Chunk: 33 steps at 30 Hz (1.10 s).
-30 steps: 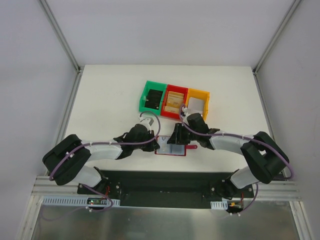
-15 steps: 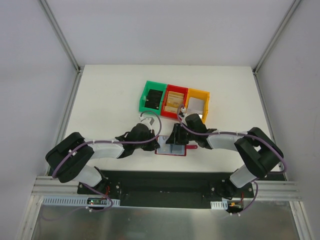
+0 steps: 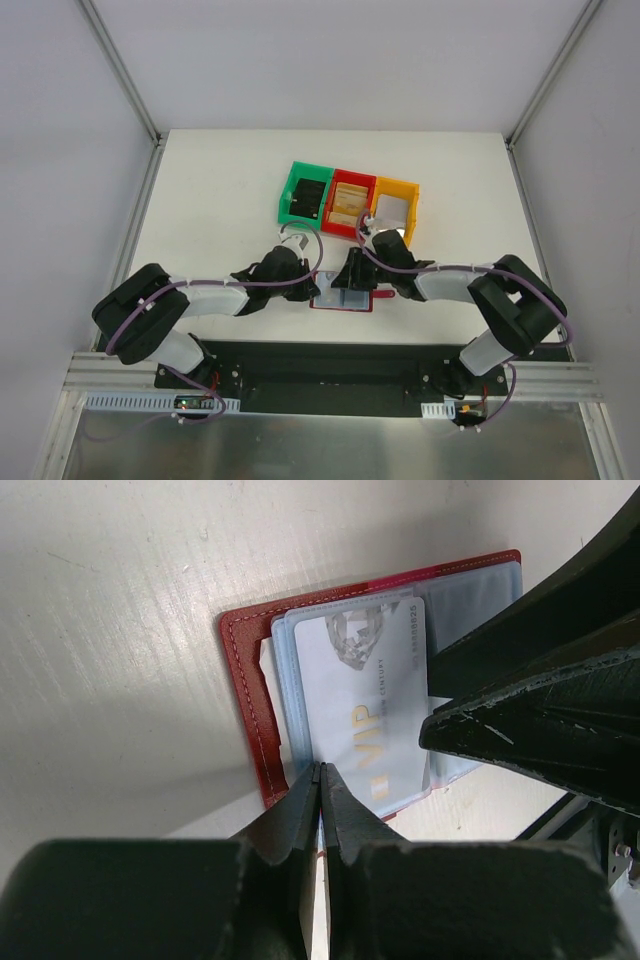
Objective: Take the credit cards out of the card holder
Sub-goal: Remove the credit card from the card holder.
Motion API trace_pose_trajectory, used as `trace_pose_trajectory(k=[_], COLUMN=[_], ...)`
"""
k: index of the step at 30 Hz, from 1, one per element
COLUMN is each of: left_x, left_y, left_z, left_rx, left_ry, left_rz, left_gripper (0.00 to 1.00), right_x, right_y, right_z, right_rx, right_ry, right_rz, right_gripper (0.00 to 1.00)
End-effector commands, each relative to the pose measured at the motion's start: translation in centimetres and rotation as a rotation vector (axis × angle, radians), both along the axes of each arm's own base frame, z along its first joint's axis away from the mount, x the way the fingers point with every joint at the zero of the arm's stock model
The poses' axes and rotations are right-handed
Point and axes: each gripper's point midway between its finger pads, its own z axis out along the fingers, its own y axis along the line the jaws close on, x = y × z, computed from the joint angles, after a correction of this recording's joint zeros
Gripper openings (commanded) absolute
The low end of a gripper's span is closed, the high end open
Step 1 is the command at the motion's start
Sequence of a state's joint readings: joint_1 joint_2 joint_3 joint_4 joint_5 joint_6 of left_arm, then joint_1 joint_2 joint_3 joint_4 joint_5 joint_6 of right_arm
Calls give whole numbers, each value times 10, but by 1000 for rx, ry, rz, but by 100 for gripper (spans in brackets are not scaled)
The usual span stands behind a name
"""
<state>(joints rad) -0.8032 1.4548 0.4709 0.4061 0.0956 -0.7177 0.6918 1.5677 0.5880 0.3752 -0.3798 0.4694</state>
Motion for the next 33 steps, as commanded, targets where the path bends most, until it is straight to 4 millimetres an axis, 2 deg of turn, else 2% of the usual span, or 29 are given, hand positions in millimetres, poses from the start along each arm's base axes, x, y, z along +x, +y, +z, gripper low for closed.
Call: trace_pose_trajectory(k=[1, 14, 25, 33], left_x=[1, 0, -1, -1], left_y=[11, 21, 23, 25], left_z=[-13, -17, -22, -24], left_rx=[63, 107, 119, 129], left_ry=[30, 34, 50, 54], left_rz=[31, 65, 68, 75], left_gripper=[1, 0, 0, 0], right_x=[-2, -2, -1, 1], right_y=[5, -1, 7, 4], right_z=[0, -3, 7, 12], right_rx=[47, 123, 257, 312], right_ry=[7, 45, 41, 34], right_rz=[-8, -61, -69, -91], right_gripper=[41, 42, 42, 41])
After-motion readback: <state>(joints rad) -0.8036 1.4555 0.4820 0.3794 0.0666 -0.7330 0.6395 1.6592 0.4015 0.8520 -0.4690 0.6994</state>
